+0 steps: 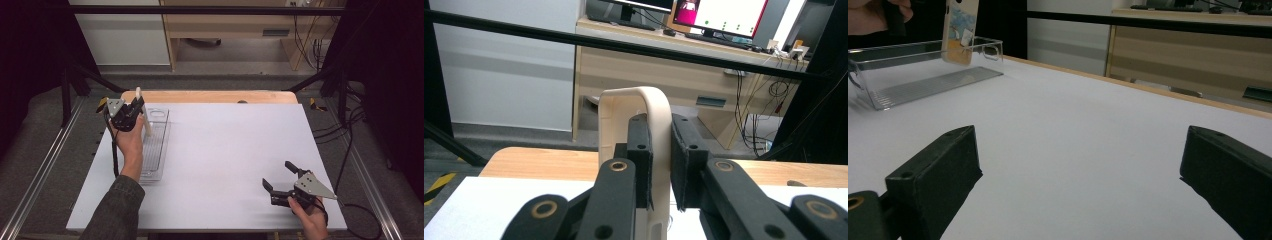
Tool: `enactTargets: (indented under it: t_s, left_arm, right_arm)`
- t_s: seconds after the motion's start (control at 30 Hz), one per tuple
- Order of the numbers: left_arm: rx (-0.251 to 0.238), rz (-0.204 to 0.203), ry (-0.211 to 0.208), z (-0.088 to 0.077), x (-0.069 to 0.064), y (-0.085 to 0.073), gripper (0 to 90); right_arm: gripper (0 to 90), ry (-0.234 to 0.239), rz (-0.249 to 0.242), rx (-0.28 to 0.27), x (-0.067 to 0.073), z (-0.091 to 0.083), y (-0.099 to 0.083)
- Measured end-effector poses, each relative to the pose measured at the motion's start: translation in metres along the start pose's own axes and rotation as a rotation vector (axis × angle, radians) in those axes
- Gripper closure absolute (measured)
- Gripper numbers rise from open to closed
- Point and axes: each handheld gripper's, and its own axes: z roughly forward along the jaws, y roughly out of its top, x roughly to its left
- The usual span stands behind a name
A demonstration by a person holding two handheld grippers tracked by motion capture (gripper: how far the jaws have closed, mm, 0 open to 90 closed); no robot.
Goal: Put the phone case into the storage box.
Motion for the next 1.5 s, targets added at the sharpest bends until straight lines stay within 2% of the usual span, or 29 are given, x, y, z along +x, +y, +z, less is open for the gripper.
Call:
enactTargets:
  t_s: [0.43,0.67,1.5]
  left_arm:
    - [-0.008,0.005,0.020,0.0014,0.0009,-0.0009,79.9]
    - [-0.009,0.000,0.015,0.0021,0.0014,-0.0013,79.9]
    - [0.009,0.025,0.016,0.0049,0.0012,-0.0065,79.7]
  right_arm:
    - [2.6,0.001,0.001,0.002,-0.0001,0.0000,-0.0003]
    - [2.6,0.001,0.001,0.003,0.0000,0.0001,-0.0005]
    - [2.7,0.003,0.000,0.011,0.0000,0.0004,-0.0014]
